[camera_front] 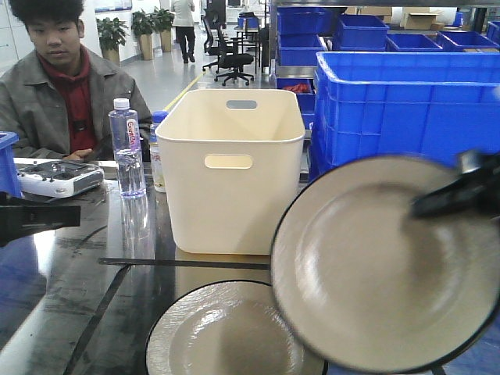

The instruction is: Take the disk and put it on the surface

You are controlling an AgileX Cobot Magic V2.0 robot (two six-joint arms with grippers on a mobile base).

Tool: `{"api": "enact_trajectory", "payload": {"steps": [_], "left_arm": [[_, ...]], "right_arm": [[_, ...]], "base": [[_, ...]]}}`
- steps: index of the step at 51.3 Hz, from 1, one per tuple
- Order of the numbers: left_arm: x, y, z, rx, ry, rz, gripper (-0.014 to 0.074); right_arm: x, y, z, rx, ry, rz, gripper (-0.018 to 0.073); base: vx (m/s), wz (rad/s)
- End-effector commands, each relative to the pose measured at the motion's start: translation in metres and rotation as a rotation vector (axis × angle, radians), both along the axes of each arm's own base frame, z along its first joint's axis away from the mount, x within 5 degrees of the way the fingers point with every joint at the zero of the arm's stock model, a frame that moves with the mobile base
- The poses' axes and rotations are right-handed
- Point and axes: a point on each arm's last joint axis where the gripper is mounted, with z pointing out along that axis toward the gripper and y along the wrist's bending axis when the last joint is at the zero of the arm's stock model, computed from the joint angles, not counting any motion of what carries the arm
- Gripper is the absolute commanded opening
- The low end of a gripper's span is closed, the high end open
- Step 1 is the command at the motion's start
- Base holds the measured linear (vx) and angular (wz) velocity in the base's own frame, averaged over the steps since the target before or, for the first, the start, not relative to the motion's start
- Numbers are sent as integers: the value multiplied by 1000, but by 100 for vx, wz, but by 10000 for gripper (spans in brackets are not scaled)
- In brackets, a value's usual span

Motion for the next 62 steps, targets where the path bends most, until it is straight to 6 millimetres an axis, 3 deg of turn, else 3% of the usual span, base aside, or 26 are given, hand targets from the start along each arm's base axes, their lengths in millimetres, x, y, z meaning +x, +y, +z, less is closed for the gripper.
{"api": "enact_trajectory", "payload": {"steps": [1, 8, 21, 27, 33, 43, 48, 55, 62], "left_arm": [[-10, -1, 21, -40, -75, 15, -8], [-11, -2, 19, -30, -52, 7, -8], [-11, -2, 19, -37, -42, 9, -8], [-11, -2, 19, -37, -39, 5, -8], [-12, -2, 19, -37, -37, 3, -8], [-12, -3, 18, -38, -33, -3, -8], [-12, -3, 18, -37, -32, -6, -8], [-12, -2, 16, -18, -11, 4, -8], [-11, 2, 11, 18, 24, 43, -8]], "right_arm": [[6, 39, 8, 103, -28, 69, -9], [27, 70, -20, 145, 49, 127, -9], [60, 88, -54, 227, 113, 77, 15], [69, 89, -66, 226, 133, 54, 90], [73, 89, -76, 213, 155, 67, 233], [73, 90, -78, 180, 118, 117, 547], [72, 87, -78, 92, 29, 171, 645], [71, 77, -73, -111, -129, 214, 663], [71, 62, -60, -303, -256, 133, 613]], "base": [[0, 0], [0, 0], [0, 0], [0, 0], [0, 0], [0, 0], [0, 0], [0, 0], [0, 0]]}}
